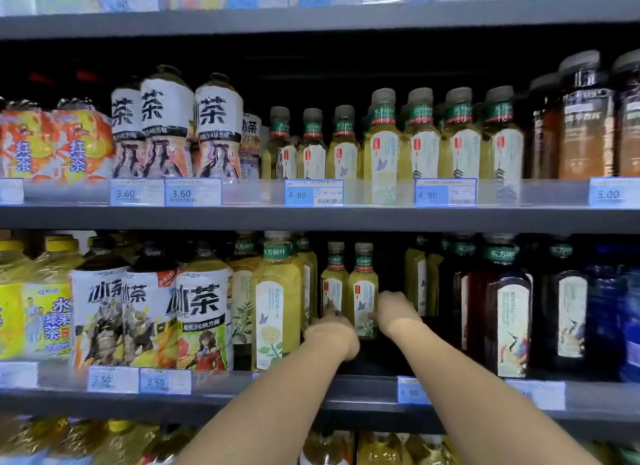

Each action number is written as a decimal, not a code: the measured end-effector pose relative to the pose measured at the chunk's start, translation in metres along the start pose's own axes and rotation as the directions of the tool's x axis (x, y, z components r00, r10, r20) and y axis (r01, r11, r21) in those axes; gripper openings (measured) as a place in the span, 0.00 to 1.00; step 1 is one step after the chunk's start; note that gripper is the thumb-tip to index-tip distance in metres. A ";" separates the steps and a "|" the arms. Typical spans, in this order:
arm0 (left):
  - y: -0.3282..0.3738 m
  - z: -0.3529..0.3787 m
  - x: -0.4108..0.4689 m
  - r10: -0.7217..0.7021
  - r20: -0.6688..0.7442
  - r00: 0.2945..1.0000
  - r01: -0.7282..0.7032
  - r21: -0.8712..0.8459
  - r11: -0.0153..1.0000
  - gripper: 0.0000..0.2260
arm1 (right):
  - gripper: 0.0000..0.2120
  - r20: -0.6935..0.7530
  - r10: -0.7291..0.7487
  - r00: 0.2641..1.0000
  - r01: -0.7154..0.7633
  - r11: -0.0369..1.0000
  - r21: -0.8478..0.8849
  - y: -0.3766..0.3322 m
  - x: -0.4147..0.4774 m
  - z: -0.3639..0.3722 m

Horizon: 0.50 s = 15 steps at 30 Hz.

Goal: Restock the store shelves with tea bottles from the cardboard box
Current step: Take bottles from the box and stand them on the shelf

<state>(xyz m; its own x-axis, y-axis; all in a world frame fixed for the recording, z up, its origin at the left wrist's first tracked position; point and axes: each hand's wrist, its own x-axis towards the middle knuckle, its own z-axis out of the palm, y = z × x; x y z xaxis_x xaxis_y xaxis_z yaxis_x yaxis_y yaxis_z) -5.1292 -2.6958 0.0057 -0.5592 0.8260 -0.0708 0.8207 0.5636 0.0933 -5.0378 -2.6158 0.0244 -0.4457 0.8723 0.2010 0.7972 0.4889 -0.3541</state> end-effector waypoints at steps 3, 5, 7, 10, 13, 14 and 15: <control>0.001 0.009 0.013 0.014 0.051 0.999 -0.017 0.060 0.998 0.41 | 0.15 0.038 -0.077 0.996 0.084 0.967 -0.240 0.002 -0.009 0.003; 0.001 0.014 0.019 0.022 0.074 0.997 -0.029 0.086 0.996 0.40 | 0.19 0.124 -0.136 0.983 0.172 0.922 -0.348 0.003 -0.020 0.004; 0.000 0.017 0.023 0.030 0.097 0.995 -0.041 0.110 0.993 0.40 | 0.19 0.169 -0.146 0.975 0.203 0.893 -0.402 0.005 -0.026 0.004; 0.000 0.018 0.030 0.036 0.099 0.994 -0.047 0.108 0.993 0.40 | 0.19 0.140 -0.166 0.976 0.207 0.902 -0.378 0.005 -0.027 0.005; -0.001 0.016 0.033 0.044 0.095 0.995 -0.056 0.119 0.991 0.40 | 0.25 0.202 -0.145 0.969 0.210 0.912 -0.353 0.001 -0.019 0.010; -0.001 0.017 0.034 0.043 0.094 0.995 -0.054 0.122 0.991 0.40 | 0.29 0.235 -0.127 0.964 0.207 0.911 -0.357 0.001 -0.013 0.013; -0.001 0.017 0.035 0.041 0.092 0.995 -0.053 0.129 0.990 0.40 | 0.34 0.265 -0.116 0.957 0.212 0.905 -0.369 0.002 -0.007 0.015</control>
<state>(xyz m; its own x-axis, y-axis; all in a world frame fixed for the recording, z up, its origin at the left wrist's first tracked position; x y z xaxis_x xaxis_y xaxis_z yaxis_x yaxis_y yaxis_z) -5.1479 -2.6681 -0.0134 -0.5117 0.8446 -0.1577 0.8574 0.5136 -0.0317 -5.0395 -2.6214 0.0083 -0.6269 0.7791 -0.0090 0.7774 0.6262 0.0593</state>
